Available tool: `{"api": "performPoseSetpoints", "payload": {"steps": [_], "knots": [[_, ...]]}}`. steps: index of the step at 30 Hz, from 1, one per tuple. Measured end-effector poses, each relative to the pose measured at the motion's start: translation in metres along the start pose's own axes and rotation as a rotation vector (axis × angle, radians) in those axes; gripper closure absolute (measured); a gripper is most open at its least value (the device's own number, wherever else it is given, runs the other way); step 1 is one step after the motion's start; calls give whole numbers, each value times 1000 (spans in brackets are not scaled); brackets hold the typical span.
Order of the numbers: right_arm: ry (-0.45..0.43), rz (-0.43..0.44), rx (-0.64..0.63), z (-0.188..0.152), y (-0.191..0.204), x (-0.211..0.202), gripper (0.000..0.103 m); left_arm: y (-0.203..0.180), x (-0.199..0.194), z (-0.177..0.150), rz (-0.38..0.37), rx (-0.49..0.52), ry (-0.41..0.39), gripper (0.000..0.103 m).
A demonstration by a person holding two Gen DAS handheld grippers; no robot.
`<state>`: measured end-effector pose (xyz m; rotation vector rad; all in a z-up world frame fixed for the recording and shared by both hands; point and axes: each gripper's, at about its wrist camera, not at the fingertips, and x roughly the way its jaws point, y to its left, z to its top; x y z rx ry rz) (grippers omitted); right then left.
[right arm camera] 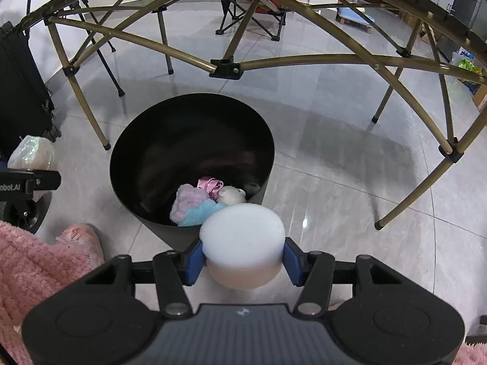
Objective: Collect trash
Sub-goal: 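Carry the foam cylinder and plastic bag from the table over the black bin, then lower the white foam cylinder into the bin and open the right gripper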
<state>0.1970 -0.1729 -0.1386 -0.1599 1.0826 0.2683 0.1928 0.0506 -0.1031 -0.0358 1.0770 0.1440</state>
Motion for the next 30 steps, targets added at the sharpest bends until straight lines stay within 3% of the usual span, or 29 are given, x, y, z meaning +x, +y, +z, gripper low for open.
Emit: {"api": "performPoseSetpoints", "payload": {"steps": [30], "knots": [[28,12,-60,100,50,54,50,42,30,55,24,-85,-1,59]]}}
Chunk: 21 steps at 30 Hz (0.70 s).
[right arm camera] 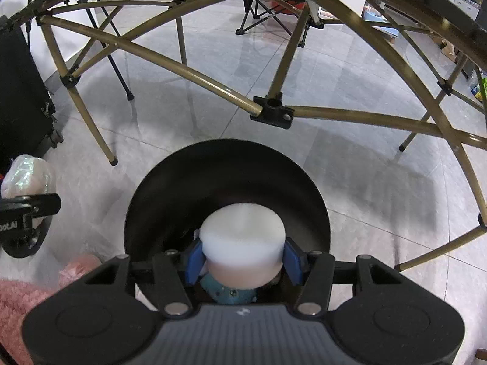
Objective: Collect trash
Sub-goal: 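Lower the white foam cylinder into the bin and open the right gripper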
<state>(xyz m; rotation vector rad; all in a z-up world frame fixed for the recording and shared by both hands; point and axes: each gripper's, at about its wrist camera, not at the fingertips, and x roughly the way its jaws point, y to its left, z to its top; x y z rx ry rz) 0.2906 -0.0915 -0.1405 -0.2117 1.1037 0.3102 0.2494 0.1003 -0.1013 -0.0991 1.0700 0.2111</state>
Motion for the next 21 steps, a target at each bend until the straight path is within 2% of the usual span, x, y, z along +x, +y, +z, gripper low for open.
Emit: {"api": "performPoseSetpoints", "payload": {"steps": [10,19,20,21], "knots": [[13,1,14,12,2,16,49,7,3,19,2,-35,-17,59],[9,12,34,13,1,18,47,8,0,19,0,-42,-21,59],[8,18,43,14,-1,18,41,9,0,19,1,-43,-21,59],[7,23,53,14,-2,18,27,9,0,19,2,-45,-21,59]]}}
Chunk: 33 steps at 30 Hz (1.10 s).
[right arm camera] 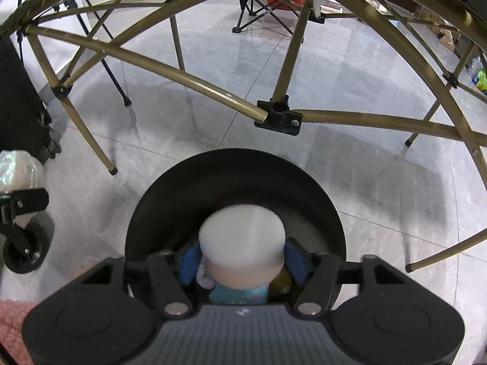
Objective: Collect trash
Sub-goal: 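Lower the white foam cylinder into the bin and open the right gripper, then move the left gripper over the bin, lower the plastic bag and open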
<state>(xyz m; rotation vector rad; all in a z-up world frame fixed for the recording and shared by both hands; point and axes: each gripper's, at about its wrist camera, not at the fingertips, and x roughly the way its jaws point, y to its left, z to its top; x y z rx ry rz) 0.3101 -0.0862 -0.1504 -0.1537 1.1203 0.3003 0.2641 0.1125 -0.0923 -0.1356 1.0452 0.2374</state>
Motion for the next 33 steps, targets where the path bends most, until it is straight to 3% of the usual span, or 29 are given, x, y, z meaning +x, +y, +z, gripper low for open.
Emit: {"api": "performPoseSetpoints", "payload": {"steps": [1,2,3,21,33], "knots": [[-1,5,10,0,-1,0,18,0,0,0,0,-1,1,59],[0,12,21,1,-3,0,3,0,0,0,0,-2,2,59],[4,20,31,1,-5,1,0,0,0,-1,-1,-2,3,59],[-16,5,70,-4,-17,-6,0,-17,-10,-2,-24,22,-7,59],[-78,-25,155,-21,-66,-31,0,-66,-16,-3,-54,94,-20,59]]}}
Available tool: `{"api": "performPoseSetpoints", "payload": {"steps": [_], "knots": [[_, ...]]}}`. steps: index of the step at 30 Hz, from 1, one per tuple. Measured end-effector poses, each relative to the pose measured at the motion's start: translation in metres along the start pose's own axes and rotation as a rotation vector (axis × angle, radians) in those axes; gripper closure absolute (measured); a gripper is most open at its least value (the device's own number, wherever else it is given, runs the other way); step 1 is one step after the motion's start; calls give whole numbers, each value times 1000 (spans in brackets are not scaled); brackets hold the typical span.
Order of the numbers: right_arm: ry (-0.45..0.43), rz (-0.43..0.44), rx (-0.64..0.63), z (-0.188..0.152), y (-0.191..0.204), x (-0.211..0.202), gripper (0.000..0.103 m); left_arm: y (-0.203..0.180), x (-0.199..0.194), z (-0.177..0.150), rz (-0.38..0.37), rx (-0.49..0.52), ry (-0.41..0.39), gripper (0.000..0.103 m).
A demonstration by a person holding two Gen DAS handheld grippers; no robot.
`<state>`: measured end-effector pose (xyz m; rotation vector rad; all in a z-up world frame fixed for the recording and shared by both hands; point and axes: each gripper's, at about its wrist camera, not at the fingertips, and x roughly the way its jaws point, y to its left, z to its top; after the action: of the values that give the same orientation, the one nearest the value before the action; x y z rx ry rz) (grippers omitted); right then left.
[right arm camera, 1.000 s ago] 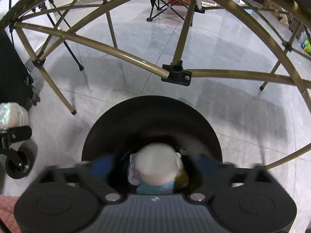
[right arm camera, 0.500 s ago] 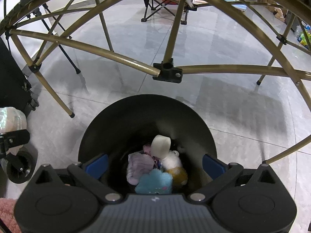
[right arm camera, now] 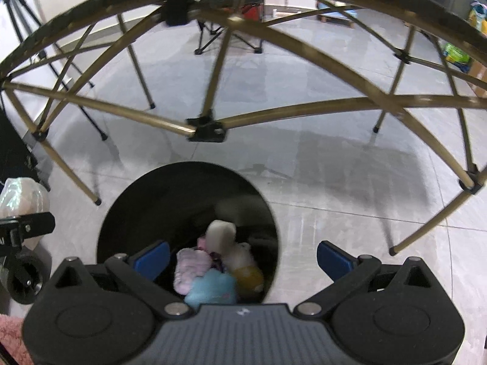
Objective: Collect trash
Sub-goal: 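Move the left gripper over the bin, lower the plastic bag and open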
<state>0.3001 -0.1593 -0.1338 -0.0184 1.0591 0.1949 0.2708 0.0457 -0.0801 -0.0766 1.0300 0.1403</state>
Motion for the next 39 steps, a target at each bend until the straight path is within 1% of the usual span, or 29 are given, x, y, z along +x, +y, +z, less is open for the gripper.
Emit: {"api": "performPoseSetpoints", "payload": {"steps": [14,22,32,39], "knots": [[-42,-55,125,-16,-69,-15,0,-55,9,-1,-21,85,18,59],[-59,-75,169,-26,-95,-23,0,-87,17,-5,-41,132,57,59],[-47,-111,211,-38,-122,-22,0,-107,35,-8,-47,138,126,59],[-37,-126,227,-45,-132,-19,0,-115,44,-11,-37,145,161,57]]}}
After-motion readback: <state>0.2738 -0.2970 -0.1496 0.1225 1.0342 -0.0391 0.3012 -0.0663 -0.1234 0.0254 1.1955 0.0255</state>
